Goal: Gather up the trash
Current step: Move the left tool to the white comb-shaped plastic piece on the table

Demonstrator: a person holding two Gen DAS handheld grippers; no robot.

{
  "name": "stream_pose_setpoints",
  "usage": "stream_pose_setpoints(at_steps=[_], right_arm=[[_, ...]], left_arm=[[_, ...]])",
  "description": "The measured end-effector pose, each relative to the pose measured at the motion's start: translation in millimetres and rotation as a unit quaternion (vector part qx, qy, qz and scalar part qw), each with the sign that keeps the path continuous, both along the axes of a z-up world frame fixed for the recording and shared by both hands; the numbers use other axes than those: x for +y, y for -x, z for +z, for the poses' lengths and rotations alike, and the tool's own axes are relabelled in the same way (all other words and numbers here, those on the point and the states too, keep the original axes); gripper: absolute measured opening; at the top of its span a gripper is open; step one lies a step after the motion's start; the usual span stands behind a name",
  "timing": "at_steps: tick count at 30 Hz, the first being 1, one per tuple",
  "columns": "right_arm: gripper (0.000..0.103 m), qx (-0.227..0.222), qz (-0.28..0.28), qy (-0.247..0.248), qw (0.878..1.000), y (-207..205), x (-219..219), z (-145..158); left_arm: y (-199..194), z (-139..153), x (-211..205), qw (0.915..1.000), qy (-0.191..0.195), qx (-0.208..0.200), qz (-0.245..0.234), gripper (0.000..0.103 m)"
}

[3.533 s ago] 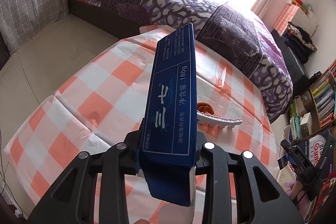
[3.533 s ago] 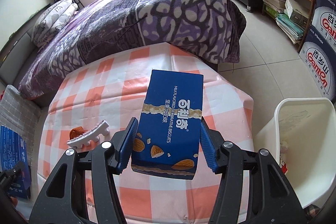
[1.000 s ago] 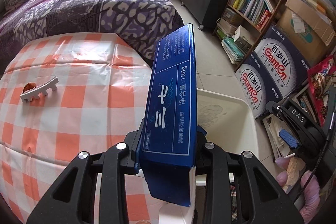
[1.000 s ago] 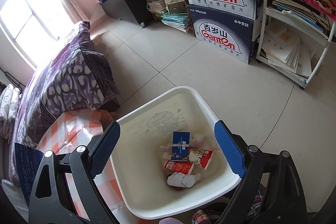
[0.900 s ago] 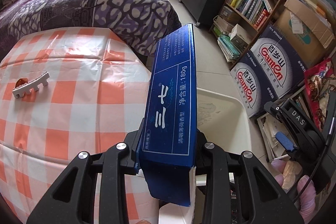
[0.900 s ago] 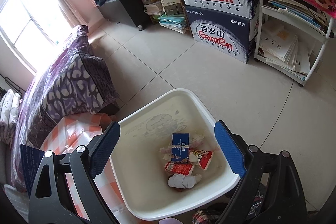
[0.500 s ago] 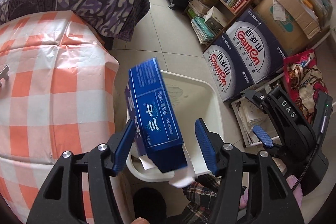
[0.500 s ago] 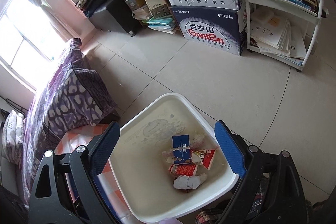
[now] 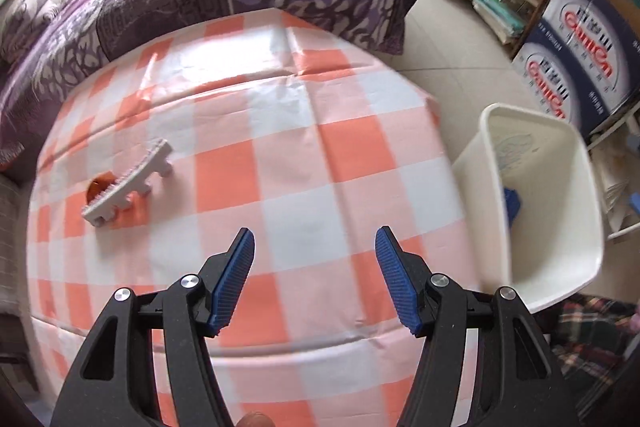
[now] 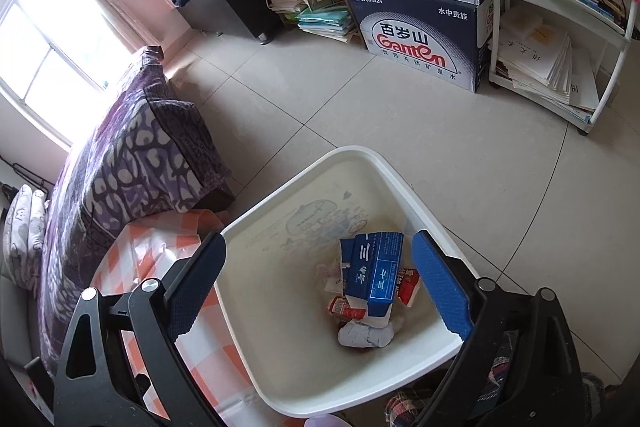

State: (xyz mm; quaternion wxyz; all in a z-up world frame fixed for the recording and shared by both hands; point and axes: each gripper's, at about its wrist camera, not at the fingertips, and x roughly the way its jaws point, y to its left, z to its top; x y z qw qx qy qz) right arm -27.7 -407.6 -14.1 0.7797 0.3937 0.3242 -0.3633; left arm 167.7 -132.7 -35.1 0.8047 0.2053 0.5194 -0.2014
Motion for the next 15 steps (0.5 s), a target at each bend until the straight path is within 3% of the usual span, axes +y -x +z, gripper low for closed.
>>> stream_pose_setpoints(at_steps=[2,4,10,13,15], right_arm=[[0.090,0.004,0.009,-0.003,1.000,-6,4,-2],[0.090,0.009,0.020,-0.004,1.000,-12,9,-3],[0.090,0.029,0.069,0.008,0.997,-35,30,-4],[0.090,0.038,0.093,0.019,0.995,-45,41,-3],[0.090,0.042,0.109,0.025,0.993,-52,49,-4]], left_arm=[[-19,-4,18,0.9982,-0.050,-0.031,-0.006,0.062],[-41,-8,34,0.9964,-0.077,-0.035,-0.004,0.062],[-89,-29,54,0.9899,-0.137,-0.029,-0.018,0.061],[-100,-46,57,0.9845,-0.168,-0.030,-0.039,0.054],[-106,-52,61,0.9856,-0.160,-0.029,-0.047,0.049]])
